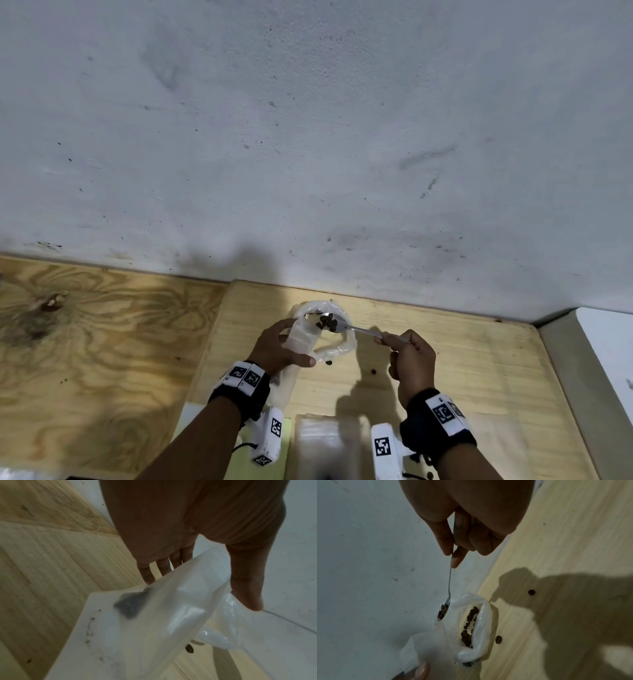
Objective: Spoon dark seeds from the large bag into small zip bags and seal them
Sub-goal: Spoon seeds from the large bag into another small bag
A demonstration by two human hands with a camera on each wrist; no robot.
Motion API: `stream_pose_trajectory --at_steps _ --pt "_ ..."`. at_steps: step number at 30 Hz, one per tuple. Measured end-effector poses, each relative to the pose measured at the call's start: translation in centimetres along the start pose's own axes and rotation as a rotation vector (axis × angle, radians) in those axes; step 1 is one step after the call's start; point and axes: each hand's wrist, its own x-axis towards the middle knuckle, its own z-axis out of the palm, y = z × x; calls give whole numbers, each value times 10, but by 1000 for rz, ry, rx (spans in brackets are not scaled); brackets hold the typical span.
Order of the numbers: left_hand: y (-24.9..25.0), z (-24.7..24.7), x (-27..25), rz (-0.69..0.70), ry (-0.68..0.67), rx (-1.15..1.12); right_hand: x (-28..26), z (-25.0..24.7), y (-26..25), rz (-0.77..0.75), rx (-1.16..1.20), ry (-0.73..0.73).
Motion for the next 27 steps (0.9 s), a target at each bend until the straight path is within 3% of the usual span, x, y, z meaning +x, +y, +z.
stream_pose_trajectory --at_steps 5,13,15,19,22,27 --pt "3 5 -6 26 12 28 -4 10 -8 -148 -117 -98" --pt "8 6 -8 8 28 43 -16 39 -30 -625 -592 -344" --pt "9 6 -8 10 32 40 -13 40 -35 -674 -635 -362" --pt "8 4 -8 7 35 13 -5 34 -35 -566 -373 -125" --pt "8 2 -11 35 41 -6 0 26 -20 -489 -396 46" --pt "5 -1 -20 128 98 -34 12 24 27 -188 -440 4"
